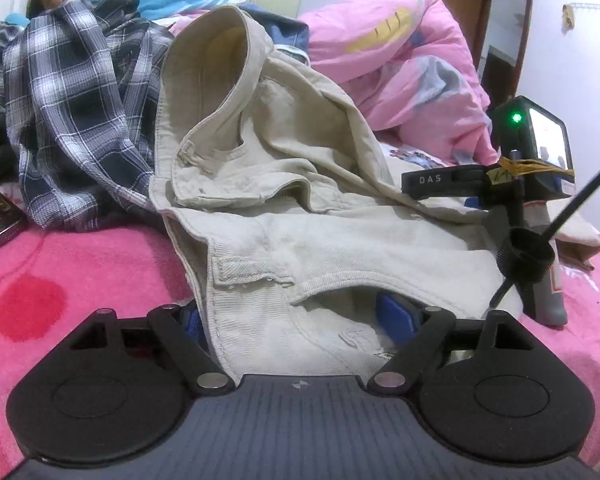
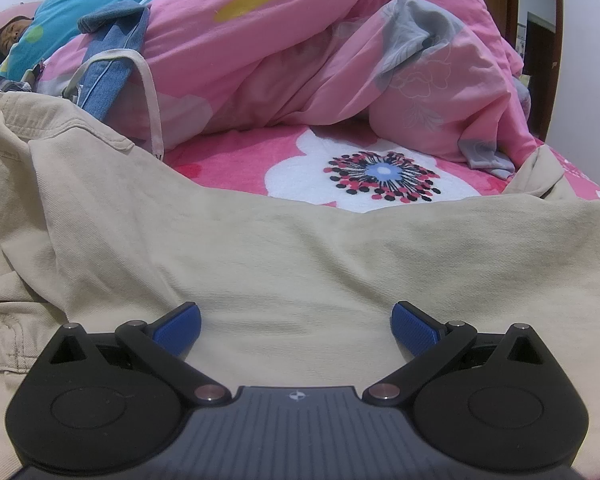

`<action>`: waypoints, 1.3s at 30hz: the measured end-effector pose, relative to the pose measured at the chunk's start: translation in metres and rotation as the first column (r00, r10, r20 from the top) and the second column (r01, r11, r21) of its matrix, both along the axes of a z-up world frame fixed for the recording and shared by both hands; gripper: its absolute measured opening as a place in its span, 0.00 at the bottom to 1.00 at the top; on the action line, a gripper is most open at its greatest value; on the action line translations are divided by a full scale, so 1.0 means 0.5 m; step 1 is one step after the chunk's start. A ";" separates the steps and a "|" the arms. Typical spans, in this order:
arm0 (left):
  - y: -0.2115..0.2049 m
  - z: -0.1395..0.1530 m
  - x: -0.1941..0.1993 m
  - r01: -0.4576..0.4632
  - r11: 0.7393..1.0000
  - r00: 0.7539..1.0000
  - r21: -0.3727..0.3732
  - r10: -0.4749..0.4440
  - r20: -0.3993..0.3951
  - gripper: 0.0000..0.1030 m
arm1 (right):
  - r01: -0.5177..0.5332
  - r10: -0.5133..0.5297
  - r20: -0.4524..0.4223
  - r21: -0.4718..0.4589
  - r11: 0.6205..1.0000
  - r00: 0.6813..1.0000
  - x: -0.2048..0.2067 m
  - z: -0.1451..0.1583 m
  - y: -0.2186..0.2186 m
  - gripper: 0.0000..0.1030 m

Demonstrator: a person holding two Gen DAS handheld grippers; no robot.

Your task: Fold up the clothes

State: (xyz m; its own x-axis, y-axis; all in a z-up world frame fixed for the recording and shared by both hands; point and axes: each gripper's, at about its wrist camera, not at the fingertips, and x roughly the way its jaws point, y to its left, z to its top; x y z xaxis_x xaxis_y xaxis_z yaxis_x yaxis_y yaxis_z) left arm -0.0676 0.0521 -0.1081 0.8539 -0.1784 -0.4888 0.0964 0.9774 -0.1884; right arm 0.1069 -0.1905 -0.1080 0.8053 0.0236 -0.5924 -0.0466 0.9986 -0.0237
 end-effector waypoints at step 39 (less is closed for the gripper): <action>0.039 0.042 0.037 -0.072 0.995 0.977 -0.065 0.057 -0.205 0.40 | 0.071 -0.111 0.117 0.301 0.951 0.987 -0.181 0.157 -0.267 1.00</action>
